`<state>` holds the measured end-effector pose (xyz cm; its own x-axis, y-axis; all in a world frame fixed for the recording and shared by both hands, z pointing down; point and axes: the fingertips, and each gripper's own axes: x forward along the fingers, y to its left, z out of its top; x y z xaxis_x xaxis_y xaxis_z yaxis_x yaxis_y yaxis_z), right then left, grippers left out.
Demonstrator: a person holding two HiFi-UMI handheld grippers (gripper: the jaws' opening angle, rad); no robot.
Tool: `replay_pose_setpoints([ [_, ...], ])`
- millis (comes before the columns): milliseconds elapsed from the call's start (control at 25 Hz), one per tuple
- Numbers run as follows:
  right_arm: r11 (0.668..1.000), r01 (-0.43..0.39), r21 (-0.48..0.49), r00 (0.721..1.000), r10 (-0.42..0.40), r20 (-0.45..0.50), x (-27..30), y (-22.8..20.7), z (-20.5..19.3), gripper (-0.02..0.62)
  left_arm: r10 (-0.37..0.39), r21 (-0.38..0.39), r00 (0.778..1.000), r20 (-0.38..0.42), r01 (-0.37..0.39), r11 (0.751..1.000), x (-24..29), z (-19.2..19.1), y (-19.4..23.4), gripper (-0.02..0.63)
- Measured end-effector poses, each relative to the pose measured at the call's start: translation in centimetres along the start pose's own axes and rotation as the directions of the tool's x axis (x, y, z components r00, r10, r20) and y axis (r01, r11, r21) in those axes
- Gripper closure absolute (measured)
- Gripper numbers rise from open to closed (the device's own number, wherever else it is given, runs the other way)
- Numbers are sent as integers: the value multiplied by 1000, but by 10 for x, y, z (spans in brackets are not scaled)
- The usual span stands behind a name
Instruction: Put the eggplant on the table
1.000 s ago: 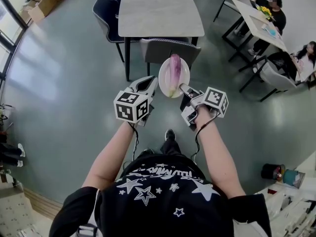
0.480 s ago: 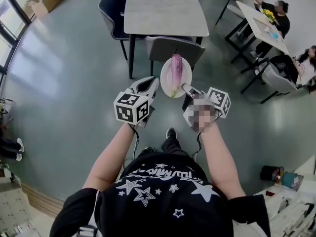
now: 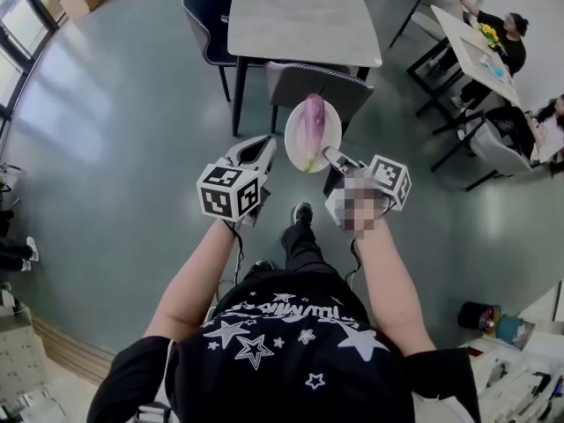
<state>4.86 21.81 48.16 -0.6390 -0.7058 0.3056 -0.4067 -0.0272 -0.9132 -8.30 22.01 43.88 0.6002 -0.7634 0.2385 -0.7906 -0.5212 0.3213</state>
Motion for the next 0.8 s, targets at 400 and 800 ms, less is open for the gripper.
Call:
replay_pose_setpoints([
  [400, 999, -29, 30, 1000, 29, -1, 74, -6, 92, 574, 44, -23, 999, 5, -44, 999, 80, 40, 51, 598],
  [800, 998, -49, 24, 998, 50, -37, 121, -15, 199, 574, 74, 17, 997, 11, -74, 997, 185, 86, 64, 598],
])
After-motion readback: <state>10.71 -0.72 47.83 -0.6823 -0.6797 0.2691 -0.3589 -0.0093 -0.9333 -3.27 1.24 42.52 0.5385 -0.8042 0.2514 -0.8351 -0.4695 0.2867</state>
